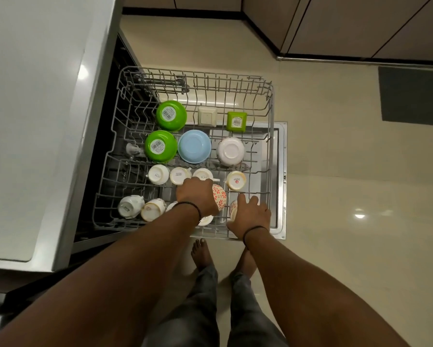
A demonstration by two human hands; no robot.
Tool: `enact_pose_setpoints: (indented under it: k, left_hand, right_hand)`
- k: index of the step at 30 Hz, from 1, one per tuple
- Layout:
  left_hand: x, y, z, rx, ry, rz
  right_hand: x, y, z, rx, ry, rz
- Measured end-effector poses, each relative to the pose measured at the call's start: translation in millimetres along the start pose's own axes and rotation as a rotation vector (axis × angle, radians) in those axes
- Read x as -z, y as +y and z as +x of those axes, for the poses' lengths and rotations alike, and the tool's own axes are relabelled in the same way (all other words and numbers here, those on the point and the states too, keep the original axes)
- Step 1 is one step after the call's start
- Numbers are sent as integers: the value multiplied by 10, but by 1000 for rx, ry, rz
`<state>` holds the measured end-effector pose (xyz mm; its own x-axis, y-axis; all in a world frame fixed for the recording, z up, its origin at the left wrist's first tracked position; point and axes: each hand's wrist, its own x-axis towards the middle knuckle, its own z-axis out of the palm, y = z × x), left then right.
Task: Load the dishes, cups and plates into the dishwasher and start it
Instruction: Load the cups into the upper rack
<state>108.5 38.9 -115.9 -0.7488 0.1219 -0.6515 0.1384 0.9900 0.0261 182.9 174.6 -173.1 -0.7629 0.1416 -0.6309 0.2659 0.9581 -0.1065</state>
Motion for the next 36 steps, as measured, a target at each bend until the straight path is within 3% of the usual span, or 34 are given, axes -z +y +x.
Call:
enact_pose_setpoints:
  k: [6, 8, 13, 19, 24, 30, 34, 36]
  left_hand:
    - [-27, 61, -48, 7, 22, -3]
    - [-23, 66, -48, 18, 13, -9]
    - [128, 70, -20, 33, -22, -183]
    - [253, -41, 86, -17, -159, -277]
    - [179, -123, 66, -31, -276, -414]
    - [63, -363, 15, -142, -255, -612]
    - [-63, -569, 20, 25, -184, -918]
    - [-169, -619, 47, 71, -128, -709]
  right_hand:
    - [-3, 85, -42, 77, 62, 77]
    - [27, 113, -69, 220, 147, 170]
    - [179, -45, -109, 491, 145, 350]
    - [188, -219, -85, 477, 296, 354]
    - [154, -226, -35, 529, 318, 266]
    - [118, -241, 30, 536, 284, 275]
    - [175, -162, 52, 454, 272, 405]
    - [190, -153, 67, 395, 291, 454]
